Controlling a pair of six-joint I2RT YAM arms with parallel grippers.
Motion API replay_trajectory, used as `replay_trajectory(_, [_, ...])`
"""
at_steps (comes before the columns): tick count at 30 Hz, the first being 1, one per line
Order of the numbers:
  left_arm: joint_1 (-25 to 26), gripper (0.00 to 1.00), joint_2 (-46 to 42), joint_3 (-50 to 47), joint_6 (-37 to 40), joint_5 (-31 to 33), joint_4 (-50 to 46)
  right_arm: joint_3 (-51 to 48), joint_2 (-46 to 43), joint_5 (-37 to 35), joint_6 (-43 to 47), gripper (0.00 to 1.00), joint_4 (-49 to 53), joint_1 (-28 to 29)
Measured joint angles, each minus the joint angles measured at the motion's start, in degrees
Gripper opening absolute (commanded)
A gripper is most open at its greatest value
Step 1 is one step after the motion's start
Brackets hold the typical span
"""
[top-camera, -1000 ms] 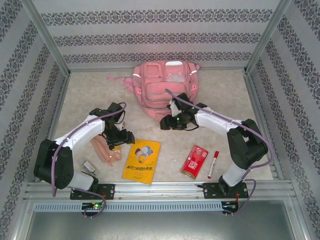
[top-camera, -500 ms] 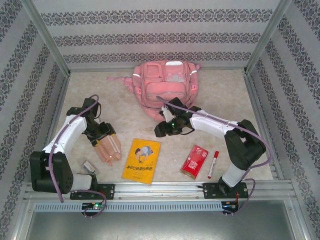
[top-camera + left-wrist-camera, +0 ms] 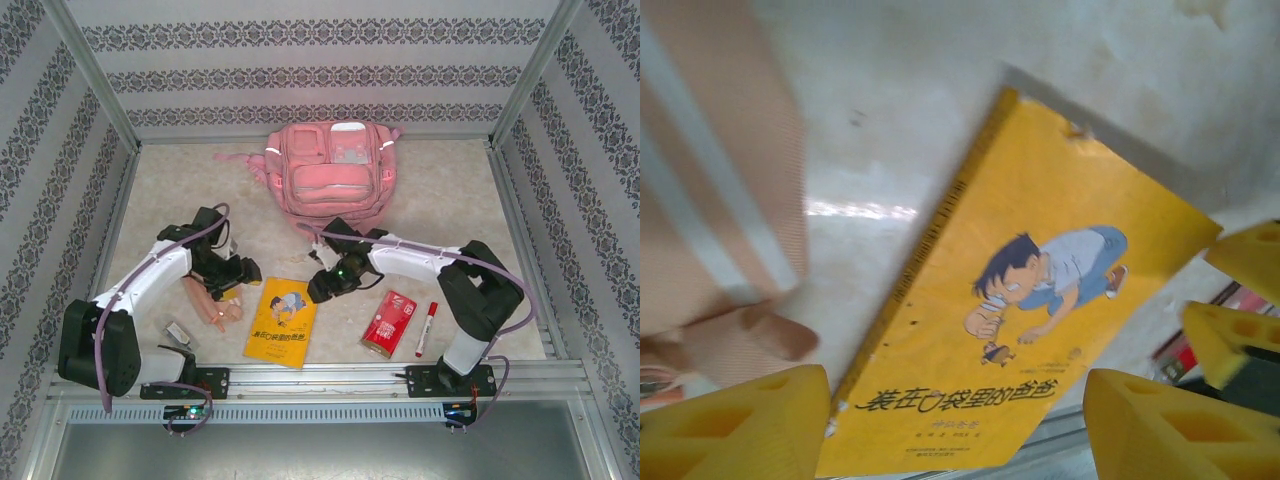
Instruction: Pack the student bag
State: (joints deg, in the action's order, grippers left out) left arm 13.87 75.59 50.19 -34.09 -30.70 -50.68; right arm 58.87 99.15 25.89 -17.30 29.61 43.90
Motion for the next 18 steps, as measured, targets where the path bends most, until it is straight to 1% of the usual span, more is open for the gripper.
replay_trajectory(1, [0.94,0.68,0.15,-0.04,0.20,-0.37,0.42,0.15,0.94,-0.70,0.39,0.51,0.24,0.70])
replay_trajectory(4, [3.63,0.68,1.16,-0.48,0.66,-0.98,1.75,0.90,4.02,-2.99,1.14,0.35,0.98,1.99])
replay_trajectory(6, [5.01,0.68,2.14,-0.83,0.81,-1.51,2.32,1.90,4.63,-3.06,1.18,0.25,1.18,1.81])
replay_trajectory(8, [5.81,0.68,3.26,-0.98,0.81,-1.95,2.67,2.67,5.31,-2.21,0.96,0.19,1.38,1.64])
replay_trajectory(11, [6.62,0.69,3.93,-1.90,0.76,-2.36,3.72,2.93,5.31,-1.99,0.59,0.14,1.81,1.36])
replay_trajectory(13, [7.15,0.70,3.96,-2.80,0.63,-3.04,4.42,3.02,5.31,-1.79,0.33,0.13,1.44,0.52])
replay_trajectory(15, [7.91,0.69,4.63,-3.85,0.59,-4.04,5.38,3.02,5.31,-1.42,0.02,0.09,0.68,-0.81])
replay_trajectory(18, [9.49,0.70,7.63,-4.68,0.59,-4.46,6.80,3.02,5.46,-0.66,-0.37,0.07,-0.52,-3.06])
